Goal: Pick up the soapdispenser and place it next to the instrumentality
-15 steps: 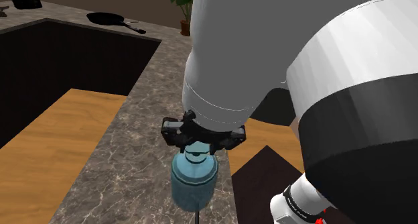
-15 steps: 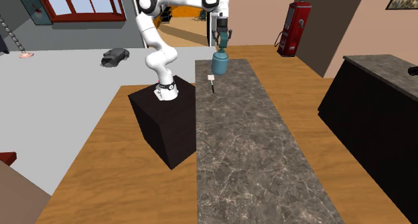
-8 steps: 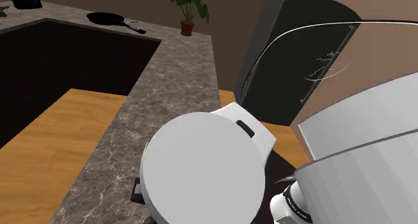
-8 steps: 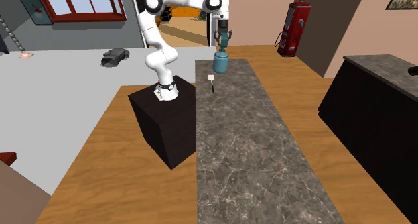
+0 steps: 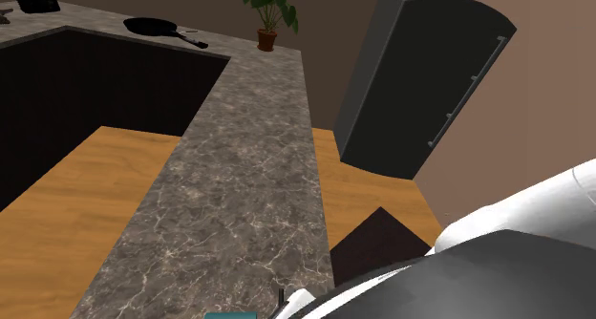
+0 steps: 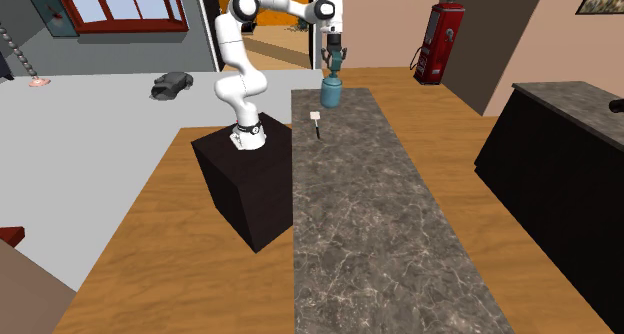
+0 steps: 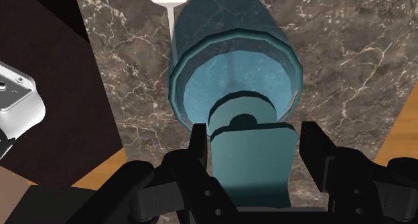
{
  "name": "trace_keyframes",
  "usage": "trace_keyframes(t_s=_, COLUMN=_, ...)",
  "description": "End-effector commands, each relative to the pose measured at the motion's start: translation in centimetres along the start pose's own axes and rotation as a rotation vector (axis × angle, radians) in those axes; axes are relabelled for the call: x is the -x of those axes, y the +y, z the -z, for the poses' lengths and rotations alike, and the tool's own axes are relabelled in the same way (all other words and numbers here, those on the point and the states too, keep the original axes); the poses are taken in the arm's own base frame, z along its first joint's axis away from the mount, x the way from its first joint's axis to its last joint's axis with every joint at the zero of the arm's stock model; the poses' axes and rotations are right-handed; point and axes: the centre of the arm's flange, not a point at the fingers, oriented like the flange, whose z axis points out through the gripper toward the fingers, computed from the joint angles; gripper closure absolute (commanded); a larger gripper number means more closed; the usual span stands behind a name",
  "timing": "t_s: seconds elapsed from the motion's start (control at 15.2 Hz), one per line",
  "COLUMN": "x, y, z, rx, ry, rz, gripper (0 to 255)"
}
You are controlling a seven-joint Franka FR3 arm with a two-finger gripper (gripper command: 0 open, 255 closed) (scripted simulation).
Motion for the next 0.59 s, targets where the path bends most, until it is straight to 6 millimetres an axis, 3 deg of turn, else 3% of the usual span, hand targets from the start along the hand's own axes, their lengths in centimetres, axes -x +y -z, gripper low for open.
trace_keyframes(t_s=0.0, x=2.6, y=-0.6, z=0.0, rx=-0.001, ry=-0.003, rz=0.000, gripper=255)
trace_keyframes(t_s=0.13, x=5.9, y=-1.4, z=-0.1, rx=-0.001, ry=-0.003, rz=0.000, gripper=255)
trace_keyframes(t_s=0.53, x=6.8, y=-1.4, z=-3.2, rx=-0.001, ry=-0.003, rz=0.000, gripper=255)
